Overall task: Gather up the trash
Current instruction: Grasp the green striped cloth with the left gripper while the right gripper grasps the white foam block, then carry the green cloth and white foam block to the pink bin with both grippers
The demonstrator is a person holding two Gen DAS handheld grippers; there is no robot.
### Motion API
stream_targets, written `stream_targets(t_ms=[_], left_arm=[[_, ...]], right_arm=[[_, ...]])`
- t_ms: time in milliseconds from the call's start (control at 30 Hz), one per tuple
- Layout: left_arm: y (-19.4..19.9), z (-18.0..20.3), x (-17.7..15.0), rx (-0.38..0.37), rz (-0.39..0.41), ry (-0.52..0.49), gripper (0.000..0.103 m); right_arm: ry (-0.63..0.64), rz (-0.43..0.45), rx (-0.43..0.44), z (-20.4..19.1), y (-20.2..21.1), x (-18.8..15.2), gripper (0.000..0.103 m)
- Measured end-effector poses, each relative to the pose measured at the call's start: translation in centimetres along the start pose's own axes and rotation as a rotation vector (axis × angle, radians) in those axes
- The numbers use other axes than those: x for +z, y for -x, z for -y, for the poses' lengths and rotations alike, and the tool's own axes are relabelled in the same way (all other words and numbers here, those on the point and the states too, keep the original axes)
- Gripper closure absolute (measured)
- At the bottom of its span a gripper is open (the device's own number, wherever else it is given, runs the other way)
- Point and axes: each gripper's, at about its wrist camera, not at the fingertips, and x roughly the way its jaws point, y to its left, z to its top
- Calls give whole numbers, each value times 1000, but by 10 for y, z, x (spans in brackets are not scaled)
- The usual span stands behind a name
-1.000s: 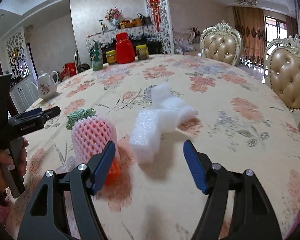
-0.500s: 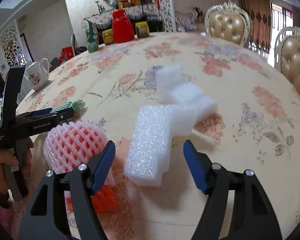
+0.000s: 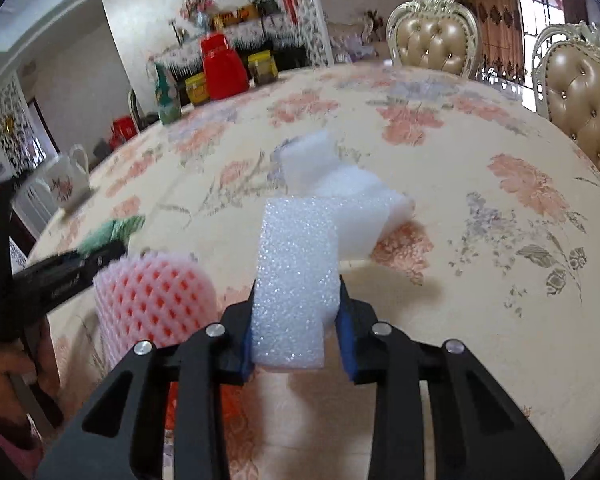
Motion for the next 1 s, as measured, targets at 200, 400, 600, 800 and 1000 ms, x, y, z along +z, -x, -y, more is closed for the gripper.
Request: stream_targets(t_ms=[200, 400, 600, 800, 1000], left_arm=[[50, 18, -16, 7, 107, -21, 71], [96, 31, -41, -12, 200, 24, 71], [131, 45, -61, -38, 274, 36, 71], [152, 66, -80, -83, 317, 14, 71], [162, 85, -91, -120, 345, -11, 71]], right_arm=[[47, 59, -10, -6, 34, -7, 71], [78, 101, -15, -6, 71, -23, 71], [101, 159, -13, -5, 105, -41, 71], [108, 198, -16, 2, 132, -56, 71], [107, 220, -35, 10, 150, -67, 71]])
